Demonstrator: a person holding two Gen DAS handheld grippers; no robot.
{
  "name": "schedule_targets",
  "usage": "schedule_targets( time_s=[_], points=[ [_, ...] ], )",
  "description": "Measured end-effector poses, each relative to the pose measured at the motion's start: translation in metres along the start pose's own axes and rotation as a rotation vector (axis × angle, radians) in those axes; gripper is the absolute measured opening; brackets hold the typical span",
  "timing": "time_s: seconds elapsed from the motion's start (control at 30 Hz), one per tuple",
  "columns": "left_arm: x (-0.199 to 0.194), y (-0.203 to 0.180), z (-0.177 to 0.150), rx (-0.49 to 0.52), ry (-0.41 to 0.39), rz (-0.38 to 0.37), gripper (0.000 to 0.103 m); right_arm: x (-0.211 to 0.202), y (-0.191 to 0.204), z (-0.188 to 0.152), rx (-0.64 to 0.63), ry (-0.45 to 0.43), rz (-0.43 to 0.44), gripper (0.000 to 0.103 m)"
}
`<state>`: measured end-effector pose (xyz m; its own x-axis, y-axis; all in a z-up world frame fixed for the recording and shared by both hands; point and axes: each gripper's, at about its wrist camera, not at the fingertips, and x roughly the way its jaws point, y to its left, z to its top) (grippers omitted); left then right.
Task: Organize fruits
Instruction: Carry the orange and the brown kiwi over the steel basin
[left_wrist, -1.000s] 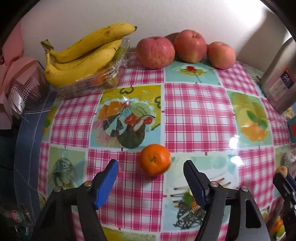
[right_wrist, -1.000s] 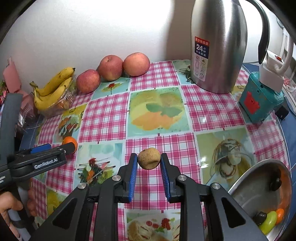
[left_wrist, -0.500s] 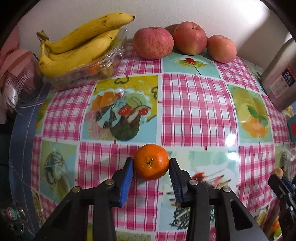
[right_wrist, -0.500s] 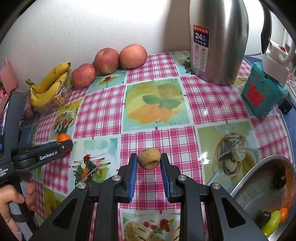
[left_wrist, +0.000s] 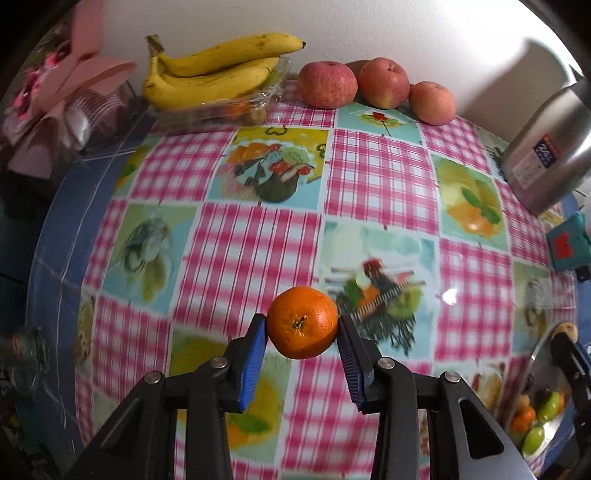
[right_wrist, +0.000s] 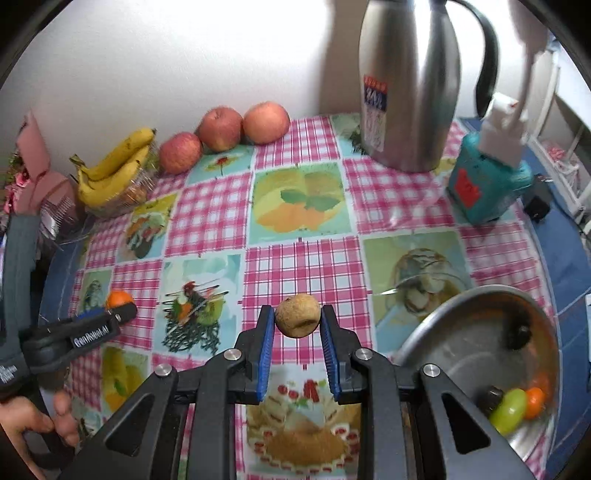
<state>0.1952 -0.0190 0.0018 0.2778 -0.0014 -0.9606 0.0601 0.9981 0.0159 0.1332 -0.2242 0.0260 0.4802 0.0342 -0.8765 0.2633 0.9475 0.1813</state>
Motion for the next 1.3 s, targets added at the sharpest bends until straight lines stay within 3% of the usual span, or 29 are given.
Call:
schedule_targets(
  time_s=[0.27, 0.67, 0.97, 1.3],
  points=[
    [-0.028, -0.005, -0.036, -0.029, -0.028, -0.04, 0.041, -0.055, 0.006, -0.021, -0.018, -0.066, -0.001, 0.026],
    [-0.015, -0.023, -0.105, -0.067, -0.03, -0.107, 0.041, -0.065, -0.003, -0.067, -0.041, -0.031, -0.046, 0.026],
    [-0.041, -0.035, -0.11, -0.086, -0.107, -0.186, 0.041, -0.062, -0.01, -0.09, -0.047, -0.003, -0.069, 0.026],
    [-0.051, -0.073, -0.114, 0.027, -0.106, -0.246, 0.041, -0.05, -0.026, -0.089, -0.034, 0.032, -0.084, 0.026]
  ],
)
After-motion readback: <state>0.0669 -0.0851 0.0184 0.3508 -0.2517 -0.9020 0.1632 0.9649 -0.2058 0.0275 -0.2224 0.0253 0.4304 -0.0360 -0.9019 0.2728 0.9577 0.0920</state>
